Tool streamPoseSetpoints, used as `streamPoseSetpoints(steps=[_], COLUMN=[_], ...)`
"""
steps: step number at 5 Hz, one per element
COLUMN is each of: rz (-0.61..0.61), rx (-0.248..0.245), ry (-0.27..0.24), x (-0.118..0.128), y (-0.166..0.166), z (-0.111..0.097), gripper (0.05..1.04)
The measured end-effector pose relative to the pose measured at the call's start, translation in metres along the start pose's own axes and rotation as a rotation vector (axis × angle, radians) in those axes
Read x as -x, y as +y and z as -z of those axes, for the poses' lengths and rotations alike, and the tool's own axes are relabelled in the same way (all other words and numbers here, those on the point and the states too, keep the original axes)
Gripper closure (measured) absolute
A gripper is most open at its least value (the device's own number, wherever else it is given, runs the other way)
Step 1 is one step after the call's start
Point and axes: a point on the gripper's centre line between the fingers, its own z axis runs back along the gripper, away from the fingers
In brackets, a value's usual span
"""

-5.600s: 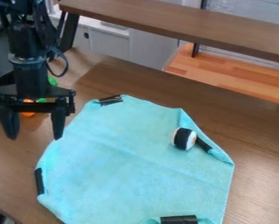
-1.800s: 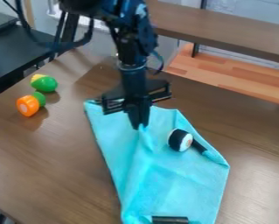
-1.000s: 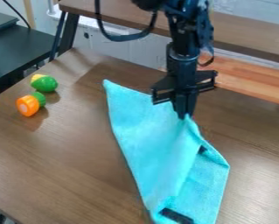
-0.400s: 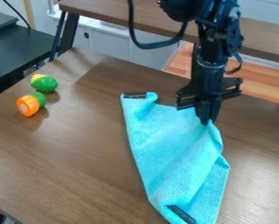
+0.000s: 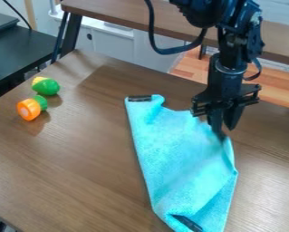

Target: Fold the cloth from bottom left to top right

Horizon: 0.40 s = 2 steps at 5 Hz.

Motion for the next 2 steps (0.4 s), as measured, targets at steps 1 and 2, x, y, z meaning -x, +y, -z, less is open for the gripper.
streamPoseSetpoints(steps=[1,2], rz=[0.026,0.054], rx=[0.015,0.012], ry=[0.008,0.018], x=[-0.001,-0.003], y=[-0.007,-0.012], z=[-0.008,-0.022], gripper=[0.295,0.088])
